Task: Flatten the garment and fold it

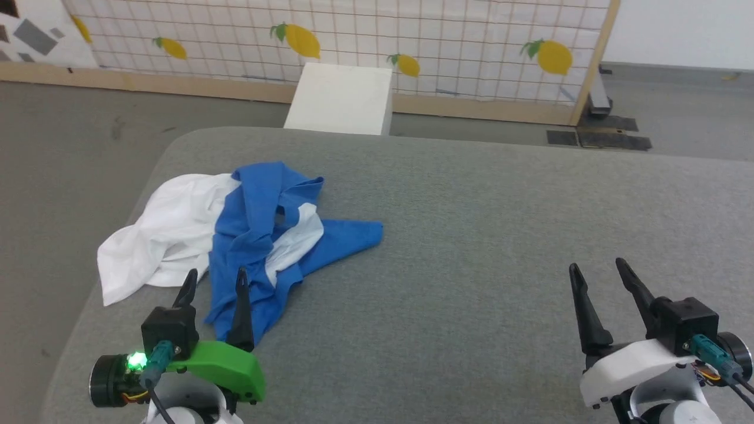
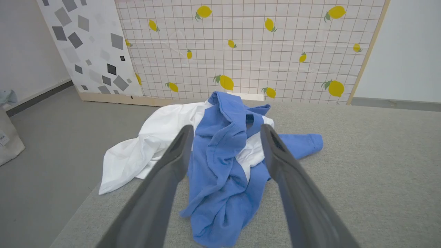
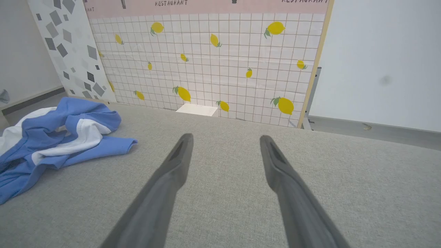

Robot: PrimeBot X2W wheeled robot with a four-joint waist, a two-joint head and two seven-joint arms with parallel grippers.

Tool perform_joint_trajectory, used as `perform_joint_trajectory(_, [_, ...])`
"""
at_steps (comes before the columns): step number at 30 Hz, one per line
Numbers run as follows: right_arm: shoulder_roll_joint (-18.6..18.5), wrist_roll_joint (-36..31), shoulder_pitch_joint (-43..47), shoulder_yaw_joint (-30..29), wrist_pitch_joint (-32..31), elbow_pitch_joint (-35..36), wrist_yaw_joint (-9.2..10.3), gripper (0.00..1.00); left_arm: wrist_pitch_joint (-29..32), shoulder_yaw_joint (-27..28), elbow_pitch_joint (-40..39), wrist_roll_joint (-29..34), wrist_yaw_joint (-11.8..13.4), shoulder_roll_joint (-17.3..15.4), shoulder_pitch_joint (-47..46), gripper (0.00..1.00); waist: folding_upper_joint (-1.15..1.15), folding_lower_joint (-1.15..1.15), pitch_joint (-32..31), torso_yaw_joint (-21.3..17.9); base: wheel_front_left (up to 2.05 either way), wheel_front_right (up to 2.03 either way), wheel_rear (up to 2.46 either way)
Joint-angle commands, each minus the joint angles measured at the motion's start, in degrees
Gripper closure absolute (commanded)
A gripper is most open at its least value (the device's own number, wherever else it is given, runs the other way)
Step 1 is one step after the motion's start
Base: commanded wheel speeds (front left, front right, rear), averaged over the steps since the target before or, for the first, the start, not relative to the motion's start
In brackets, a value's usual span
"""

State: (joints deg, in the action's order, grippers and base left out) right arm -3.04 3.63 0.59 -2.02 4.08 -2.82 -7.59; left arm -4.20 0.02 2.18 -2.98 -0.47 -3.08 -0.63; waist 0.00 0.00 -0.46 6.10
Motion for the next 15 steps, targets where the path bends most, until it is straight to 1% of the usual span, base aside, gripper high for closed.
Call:
perform_joint_trajectory(1, [0.05, 0.53, 0.92, -0.15, 0.67, -0.36, 0.03, 0.0, -0.61, 0.15, 0.24, -0.58, -0.13, 0.06, 0.67, 0.0, 0.0, 0.0, -0.19, 1.49, 0.0, 0.0, 0.0])
perform_joint_trajectory(15, [0.07, 2.04, 1.54, -0.27, 2.35, -1.84, 0.04, 0.0, -2.28, 0.37, 1.02, -1.48, -0.29, 0.09, 1.01, 0.0, 0.0, 0.0, -0.32, 7.79, 0.0, 0.0, 0.0])
